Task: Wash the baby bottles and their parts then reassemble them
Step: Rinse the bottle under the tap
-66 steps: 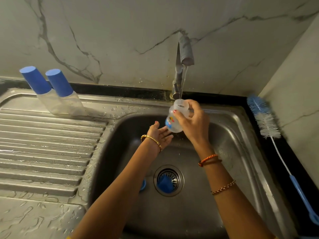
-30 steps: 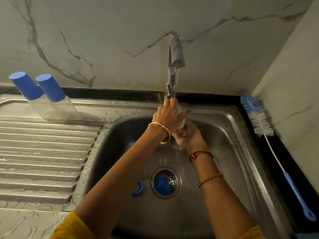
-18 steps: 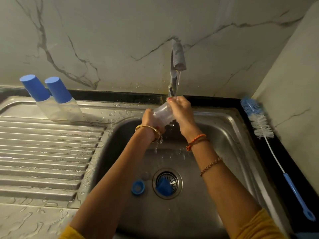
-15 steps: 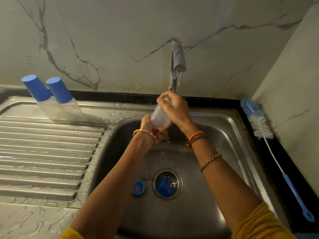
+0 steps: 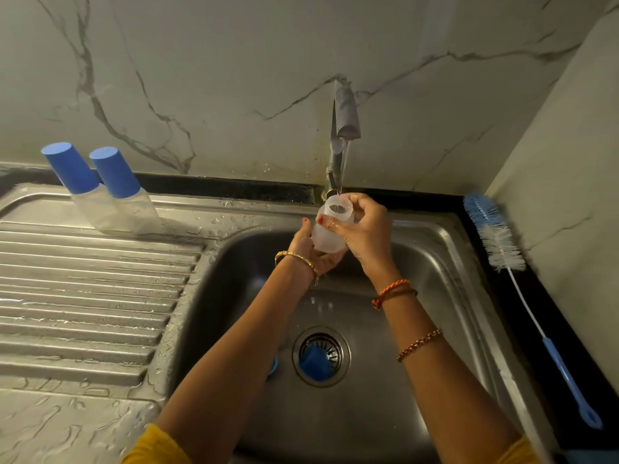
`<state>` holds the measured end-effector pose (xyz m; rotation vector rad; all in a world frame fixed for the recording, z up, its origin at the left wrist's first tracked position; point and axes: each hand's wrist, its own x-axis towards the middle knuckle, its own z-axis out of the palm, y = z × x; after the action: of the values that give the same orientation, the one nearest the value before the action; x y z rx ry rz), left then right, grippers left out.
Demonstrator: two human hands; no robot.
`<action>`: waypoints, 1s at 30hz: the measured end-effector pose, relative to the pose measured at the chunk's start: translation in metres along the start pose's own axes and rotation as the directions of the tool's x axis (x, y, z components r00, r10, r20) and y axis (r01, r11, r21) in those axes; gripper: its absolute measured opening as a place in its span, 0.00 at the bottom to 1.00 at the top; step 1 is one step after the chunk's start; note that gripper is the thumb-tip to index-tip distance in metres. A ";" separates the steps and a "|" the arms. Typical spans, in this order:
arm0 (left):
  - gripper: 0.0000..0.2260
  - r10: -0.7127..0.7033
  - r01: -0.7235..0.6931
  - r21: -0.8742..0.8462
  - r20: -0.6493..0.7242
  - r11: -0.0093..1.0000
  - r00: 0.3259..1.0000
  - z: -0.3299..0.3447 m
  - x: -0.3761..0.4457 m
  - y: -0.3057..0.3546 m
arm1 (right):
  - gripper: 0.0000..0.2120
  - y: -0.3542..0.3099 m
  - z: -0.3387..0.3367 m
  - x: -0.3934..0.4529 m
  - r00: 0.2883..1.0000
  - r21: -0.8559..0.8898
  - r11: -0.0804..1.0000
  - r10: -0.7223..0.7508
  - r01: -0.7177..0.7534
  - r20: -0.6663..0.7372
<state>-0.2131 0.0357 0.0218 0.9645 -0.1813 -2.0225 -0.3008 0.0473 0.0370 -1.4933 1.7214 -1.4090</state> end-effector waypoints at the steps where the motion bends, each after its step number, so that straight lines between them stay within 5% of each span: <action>1: 0.21 0.001 -0.001 0.027 -0.014 1.000 1.000 -0.001 0.002 -0.001 | 0.25 0.000 0.000 0.000 1.000 -0.029 0.999 -0.023 0.023 -0.009; 12: 0.22 0.064 -0.055 0.159 -0.057 0.986 0.996 -0.014 0.005 -0.001 | 0.28 0.001 0.003 -0.005 0.996 -0.116 0.989 -0.089 0.088 -0.003; 30: 0.21 0.011 -0.005 0.121 -0.045 0.993 0.999 -0.007 -0.005 -0.004 | 0.25 0.000 0.000 -0.011 0.989 -0.181 0.981 -0.091 0.068 -0.120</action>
<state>-0.2095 0.0440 0.0183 1.0819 -0.2850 -1.9987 -0.2972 0.0574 0.0341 -1.6120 1.9283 -1.4525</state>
